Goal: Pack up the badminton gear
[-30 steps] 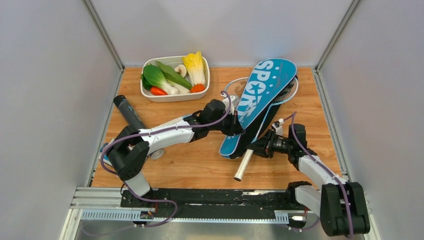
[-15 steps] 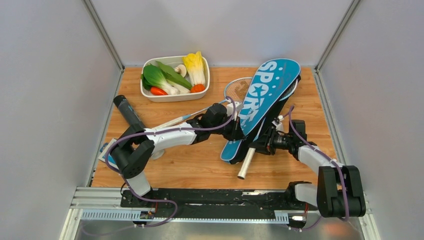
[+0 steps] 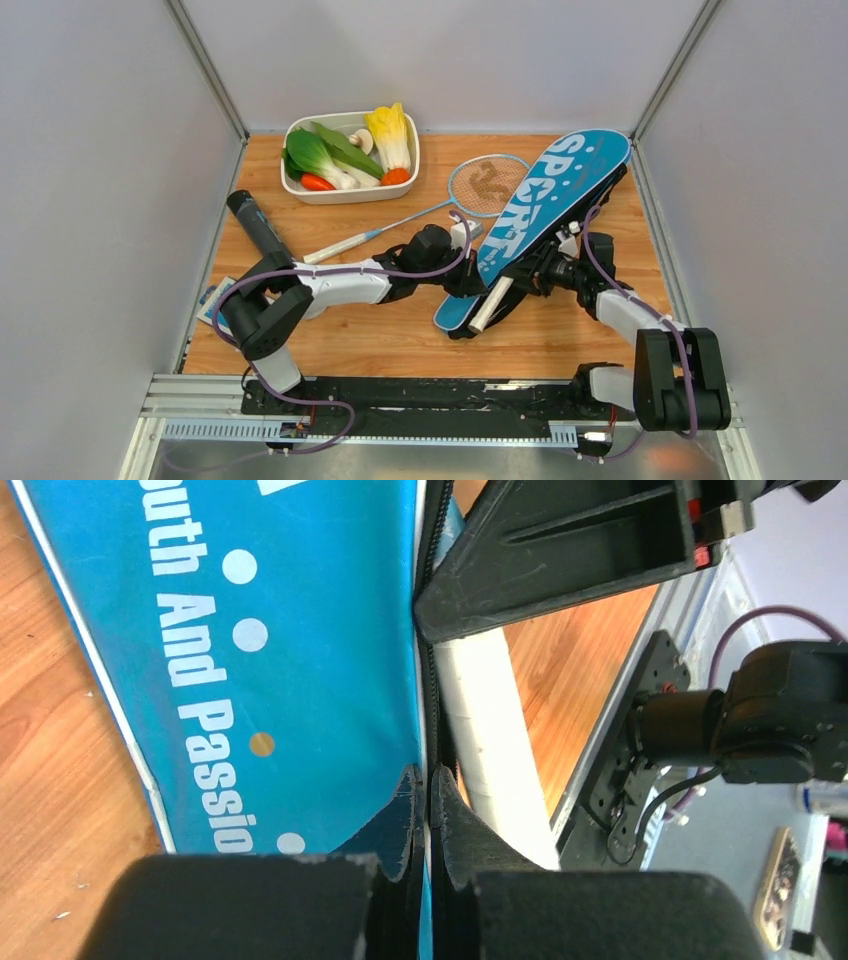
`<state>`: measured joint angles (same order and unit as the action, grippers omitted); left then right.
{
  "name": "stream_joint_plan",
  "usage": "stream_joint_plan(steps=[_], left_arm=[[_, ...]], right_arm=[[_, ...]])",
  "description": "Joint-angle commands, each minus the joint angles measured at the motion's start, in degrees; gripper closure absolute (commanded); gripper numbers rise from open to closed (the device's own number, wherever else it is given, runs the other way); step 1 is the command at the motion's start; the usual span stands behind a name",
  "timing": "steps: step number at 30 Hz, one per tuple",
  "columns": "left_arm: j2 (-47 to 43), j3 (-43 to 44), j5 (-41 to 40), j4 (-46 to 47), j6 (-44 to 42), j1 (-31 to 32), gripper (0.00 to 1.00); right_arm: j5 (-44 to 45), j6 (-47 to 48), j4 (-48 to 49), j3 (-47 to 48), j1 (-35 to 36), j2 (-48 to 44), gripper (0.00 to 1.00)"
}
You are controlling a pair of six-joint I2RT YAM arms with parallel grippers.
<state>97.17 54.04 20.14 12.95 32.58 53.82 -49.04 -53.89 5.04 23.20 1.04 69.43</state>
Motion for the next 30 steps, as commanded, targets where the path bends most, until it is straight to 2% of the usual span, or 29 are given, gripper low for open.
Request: stream_joint_plan(steps=[1,10,20,27,30], left_arm=[[-3.6,-1.7,2.2,6.0,5.6,0.9,1.0],[-6.6,-2.9,0.5,7.7,14.0,0.8,1.0],[-7.1,-4.7,-0.3,10.3,20.5,1.6,1.0],[-5.9,-4.5,-0.8,11.0,21.4,3.1,1.0],[-4.7,-4.4,-2.3,10.6,21.0,3.3,1.0]], right_arm=[[6.5,-0.6,12.1,1.6,-0.4,2.5,1.0],[10.7,1.0,17.6,0.2,-0.4,5.9,1.0],[18.8,-8.1,29.3,-6.1,-2.3,4.1,1.0],[19.7,-10.6,32.1,-4.7,-2.2,8.1,1.0],[18.1,-10.8,32.4,-3.1,-1.5,11.1,0.88]])
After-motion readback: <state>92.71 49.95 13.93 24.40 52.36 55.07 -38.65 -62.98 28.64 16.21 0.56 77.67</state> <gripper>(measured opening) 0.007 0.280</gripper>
